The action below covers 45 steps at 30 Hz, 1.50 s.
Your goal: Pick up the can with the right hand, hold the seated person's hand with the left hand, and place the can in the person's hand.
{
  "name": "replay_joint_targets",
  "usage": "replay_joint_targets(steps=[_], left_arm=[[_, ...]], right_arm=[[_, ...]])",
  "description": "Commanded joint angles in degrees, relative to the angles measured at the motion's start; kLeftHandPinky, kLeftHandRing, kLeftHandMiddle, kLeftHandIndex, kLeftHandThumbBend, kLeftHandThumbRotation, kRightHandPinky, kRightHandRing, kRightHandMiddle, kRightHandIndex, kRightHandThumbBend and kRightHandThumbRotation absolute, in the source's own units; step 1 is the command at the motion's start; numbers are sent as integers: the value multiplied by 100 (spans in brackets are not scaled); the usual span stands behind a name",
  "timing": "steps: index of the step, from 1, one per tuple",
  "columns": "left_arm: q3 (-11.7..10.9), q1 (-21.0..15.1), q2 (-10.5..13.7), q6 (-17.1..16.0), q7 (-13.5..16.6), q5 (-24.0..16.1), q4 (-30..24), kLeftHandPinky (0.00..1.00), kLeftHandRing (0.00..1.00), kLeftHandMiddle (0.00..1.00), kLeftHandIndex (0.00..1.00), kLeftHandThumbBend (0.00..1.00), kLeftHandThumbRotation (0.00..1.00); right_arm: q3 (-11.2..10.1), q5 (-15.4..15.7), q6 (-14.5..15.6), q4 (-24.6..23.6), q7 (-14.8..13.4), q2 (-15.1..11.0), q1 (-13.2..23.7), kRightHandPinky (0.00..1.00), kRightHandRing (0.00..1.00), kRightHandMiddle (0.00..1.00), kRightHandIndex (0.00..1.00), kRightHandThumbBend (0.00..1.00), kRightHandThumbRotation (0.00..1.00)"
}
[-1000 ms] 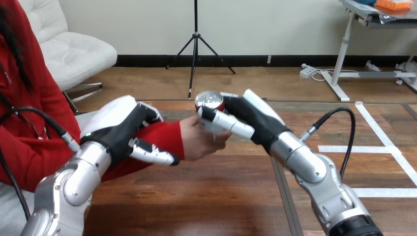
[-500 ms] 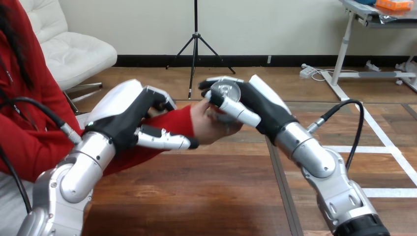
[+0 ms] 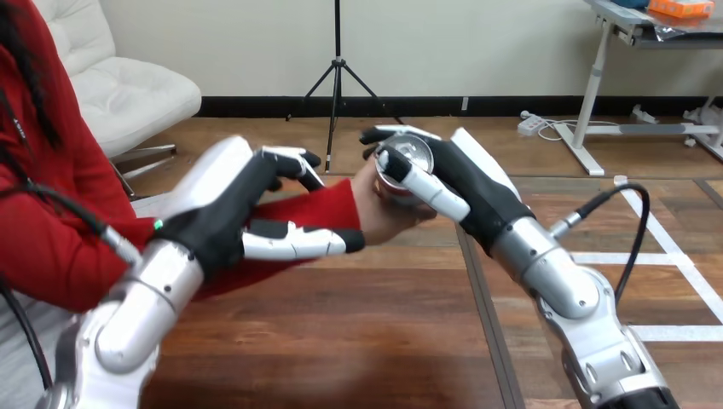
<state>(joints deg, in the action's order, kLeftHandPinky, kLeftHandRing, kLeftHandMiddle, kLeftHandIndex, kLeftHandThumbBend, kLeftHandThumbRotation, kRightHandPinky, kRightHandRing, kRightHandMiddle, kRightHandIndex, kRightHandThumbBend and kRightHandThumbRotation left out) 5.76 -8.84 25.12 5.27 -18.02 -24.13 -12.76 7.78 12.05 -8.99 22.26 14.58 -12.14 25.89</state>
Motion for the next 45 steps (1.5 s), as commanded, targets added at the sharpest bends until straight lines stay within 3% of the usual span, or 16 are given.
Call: replay_joint_targets(steps=[1,14,32,45], left_arm=[[-74,46,-157,-222,110,292,-127,83,86,87,86,100,58],[-207,341,-239,-617,207,795,146,87,87,90,90,100,69],[-138,620,-131,-914,516,509,360,72,85,89,91,100,97],[-106,719,-106,-991,583,432,338,70,86,89,90,98,100]], right_arm=[[-123,-122,-12,-229,-41,-57,-19,69,76,80,82,100,100],[-236,-328,-19,-375,-74,-79,-206,67,78,80,82,100,100],[-373,-547,-113,-456,-71,-146,-390,66,78,80,81,100,100],[-407,-617,-120,-479,-85,-194,-464,65,77,80,80,100,100]])
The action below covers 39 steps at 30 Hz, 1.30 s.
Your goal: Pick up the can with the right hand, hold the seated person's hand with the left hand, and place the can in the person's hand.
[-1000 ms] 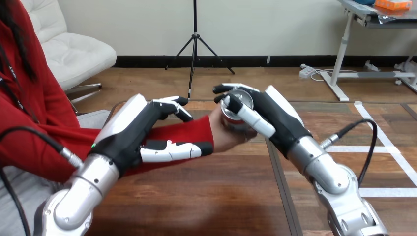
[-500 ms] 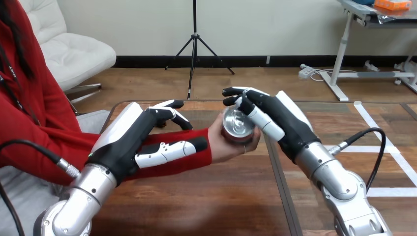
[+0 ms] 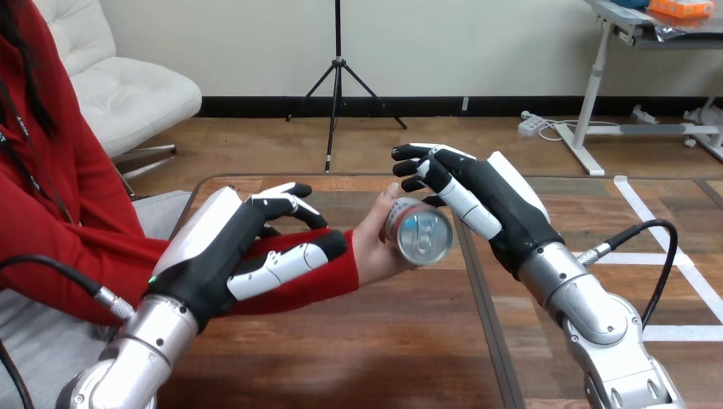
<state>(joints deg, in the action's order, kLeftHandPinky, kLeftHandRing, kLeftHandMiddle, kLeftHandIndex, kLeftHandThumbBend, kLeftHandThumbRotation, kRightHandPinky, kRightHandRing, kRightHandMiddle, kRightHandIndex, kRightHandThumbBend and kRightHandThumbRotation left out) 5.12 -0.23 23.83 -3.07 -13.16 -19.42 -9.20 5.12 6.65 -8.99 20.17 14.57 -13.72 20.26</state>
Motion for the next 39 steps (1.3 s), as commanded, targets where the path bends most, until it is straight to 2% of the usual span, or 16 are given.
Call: replay_joint_targets(steps=[1,6,12,16,23,39], left_arm=[[-39,-136,25,-153,99,-49,-19,72,86,89,90,98,100],[-36,-108,16,-146,108,-97,-32,81,88,90,90,96,100],[-36,-99,-2,-115,110,-111,-41,86,89,91,91,96,100],[-31,-84,-20,-48,126,-156,-70,89,89,91,95,98,100],[-7,-49,-22,38,206,-349,-114,91,90,91,99,96,100],[86,-12,-46,256,317,-803,-231,93,91,92,100,87,100]], right_arm=[[-146,-79,-120,-272,-85,-36,93,65,77,80,80,100,100],[-172,-101,-133,-269,-77,-30,68,65,77,79,80,100,100],[-200,-131,-172,-263,-60,-15,40,64,75,78,79,99,100],[-214,-165,-184,-276,-38,-5,18,63,74,78,79,98,100],[-203,-208,-256,-314,-25,-14,-31,63,73,77,77,97,100],[-204,-348,-289,-509,44,-4,-181,62,72,76,75,93,100]])
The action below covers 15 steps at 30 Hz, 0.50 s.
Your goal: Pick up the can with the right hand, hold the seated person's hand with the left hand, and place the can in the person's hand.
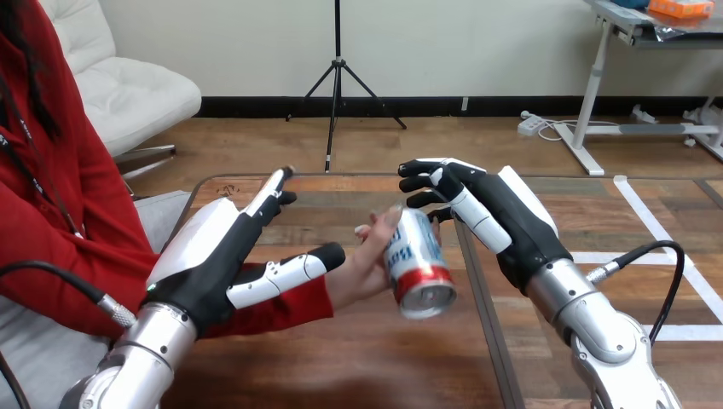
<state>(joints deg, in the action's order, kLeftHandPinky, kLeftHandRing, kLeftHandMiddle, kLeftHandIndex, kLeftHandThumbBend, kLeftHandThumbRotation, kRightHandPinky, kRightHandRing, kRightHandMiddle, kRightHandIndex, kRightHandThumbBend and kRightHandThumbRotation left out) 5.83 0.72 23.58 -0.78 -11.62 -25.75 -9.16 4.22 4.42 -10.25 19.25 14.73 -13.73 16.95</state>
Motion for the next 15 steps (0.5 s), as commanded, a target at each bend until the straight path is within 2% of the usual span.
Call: replay_joint_targets(steps=[1,7,15], left_arm=[[23,-103,-10,31,164,-211,-247,93,92,93,100,86,100],[83,-105,42,139,132,-545,-326,94,97,96,100,81,100],[98,-126,21,270,-1,-663,-400,99,100,99,97,78,100]], right_arm=[[-109,-134,-158,-441,31,-2,136,62,72,76,75,93,100],[-103,-164,-159,-581,61,3,56,62,72,76,74,92,100],[-90,-217,-187,-740,89,18,-28,61,71,75,73,92,100]])
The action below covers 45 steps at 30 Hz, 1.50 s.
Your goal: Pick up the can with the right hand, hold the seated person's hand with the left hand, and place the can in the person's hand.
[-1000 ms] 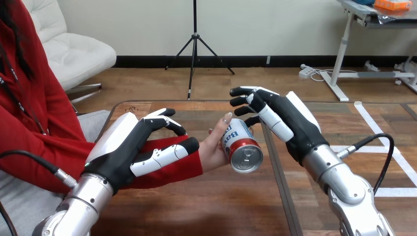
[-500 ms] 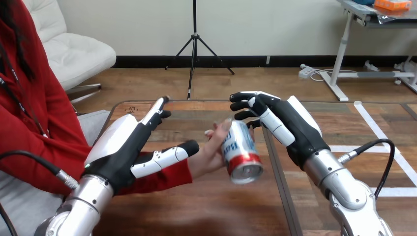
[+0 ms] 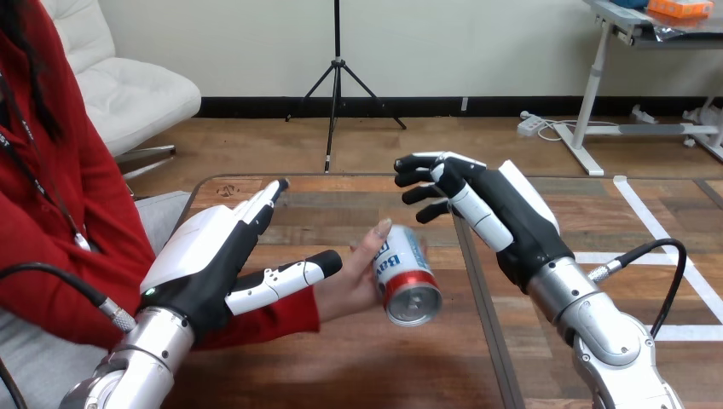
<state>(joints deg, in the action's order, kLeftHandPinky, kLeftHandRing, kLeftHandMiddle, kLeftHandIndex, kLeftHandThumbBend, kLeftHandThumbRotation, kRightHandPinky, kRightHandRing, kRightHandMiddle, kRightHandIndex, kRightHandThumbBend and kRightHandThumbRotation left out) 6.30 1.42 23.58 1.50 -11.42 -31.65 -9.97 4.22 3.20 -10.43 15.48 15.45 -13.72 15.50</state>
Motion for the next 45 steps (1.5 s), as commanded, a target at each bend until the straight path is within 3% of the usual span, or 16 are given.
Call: replay_joint_targets(steps=[1,14,20,26,32,38,41,45], left_arm=[[53,-200,21,40,-22,-76,-316,99,100,100,96,78,100],[72,-251,-6,44,-104,5,-280,100,100,100,90,77,100],[1,-216,-125,3,-159,384,-275,100,100,100,90,78,100],[-167,-156,-391,-171,-152,1204,-203,100,100,100,93,77,100],[-293,-86,-659,-230,-156,1979,-156,100,100,100,98,79,100],[-365,-2,-884,-647,-88,2529,-38,100,100,100,100,79,100],[-428,86,-1124,-1013,-126,3013,26,100,100,100,100,78,100],[-443,214,-1343,-1304,-149,3448,15,100,100,100,100,86,100]], right_arm=[[-84,-97,-171,-386,16,15,108,60,71,75,72,92,100],[-53,-125,-279,-601,36,47,0,59,70,74,70,93,100],[-53,-172,-305,-699,67,62,-51,59,70,74,70,92,100],[-97,-324,-199,-873,81,117,-141,59,69,74,70,93,100],[-164,-688,-11,-1090,190,168,-298,59,69,73,72,97,100],[-235,-1024,-71,-1221,300,210,-516,61,69,74,76,98,100],[-268,-1230,-136,-1309,386,234,-709,62,70,75,79,97,100],[-314,-1491,-128,-1424,463,291,-947,65,73,78,84,96,100]])
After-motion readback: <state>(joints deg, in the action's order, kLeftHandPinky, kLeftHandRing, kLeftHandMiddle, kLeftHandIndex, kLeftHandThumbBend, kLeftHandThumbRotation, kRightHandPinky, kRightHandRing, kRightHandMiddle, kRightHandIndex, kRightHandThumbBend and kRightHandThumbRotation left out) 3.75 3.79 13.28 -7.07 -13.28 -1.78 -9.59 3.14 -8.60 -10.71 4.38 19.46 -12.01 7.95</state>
